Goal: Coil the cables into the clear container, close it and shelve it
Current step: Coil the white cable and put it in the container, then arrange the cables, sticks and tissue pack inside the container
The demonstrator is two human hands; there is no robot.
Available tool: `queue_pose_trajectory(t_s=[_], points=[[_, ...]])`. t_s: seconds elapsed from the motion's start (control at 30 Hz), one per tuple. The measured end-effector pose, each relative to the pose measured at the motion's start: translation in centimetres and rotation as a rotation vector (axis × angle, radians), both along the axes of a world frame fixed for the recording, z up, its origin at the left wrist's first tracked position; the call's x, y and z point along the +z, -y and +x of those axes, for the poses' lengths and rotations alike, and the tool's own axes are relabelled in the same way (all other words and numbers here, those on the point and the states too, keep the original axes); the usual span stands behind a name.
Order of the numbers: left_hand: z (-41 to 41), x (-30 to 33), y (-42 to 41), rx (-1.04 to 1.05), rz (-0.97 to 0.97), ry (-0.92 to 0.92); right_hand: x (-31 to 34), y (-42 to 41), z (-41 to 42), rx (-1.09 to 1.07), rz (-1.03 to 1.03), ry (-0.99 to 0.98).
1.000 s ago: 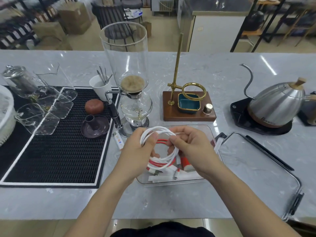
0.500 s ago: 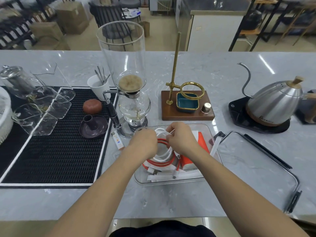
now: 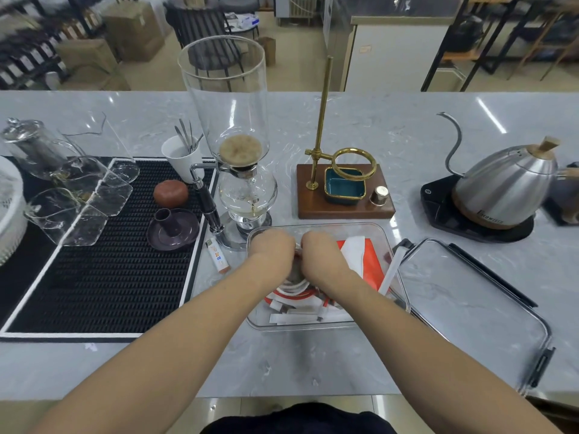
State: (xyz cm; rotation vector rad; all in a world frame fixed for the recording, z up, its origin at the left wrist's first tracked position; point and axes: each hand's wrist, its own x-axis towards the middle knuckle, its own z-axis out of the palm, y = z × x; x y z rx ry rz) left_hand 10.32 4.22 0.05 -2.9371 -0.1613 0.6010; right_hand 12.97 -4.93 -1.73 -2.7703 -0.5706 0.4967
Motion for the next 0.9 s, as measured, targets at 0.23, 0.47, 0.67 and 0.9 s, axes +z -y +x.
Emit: queue_pose_trajectory(t_s=[0.23,0.47,0.67,0.9], points=[[-1.1,0.9,-0.6,-0.136,0.032,0.253,0.0,0.0,-0.8,0.078,0.002,0.051],[-3.3,0.4,-2.5,-0.288,-0.244,0.049,-0.5,0.2,-0.3,0.084,-0.038,0.115],[-3.0,-0.7,-2.4,-0.333,-0.168,0.096,-0.5,0.9,0.1,0.154,-0.049,0.122],[-3.2,-1.2,-2.4,-0.397,-0.115,0.124,2.7,5.1,-1.0,0.262,0.148,0.122]])
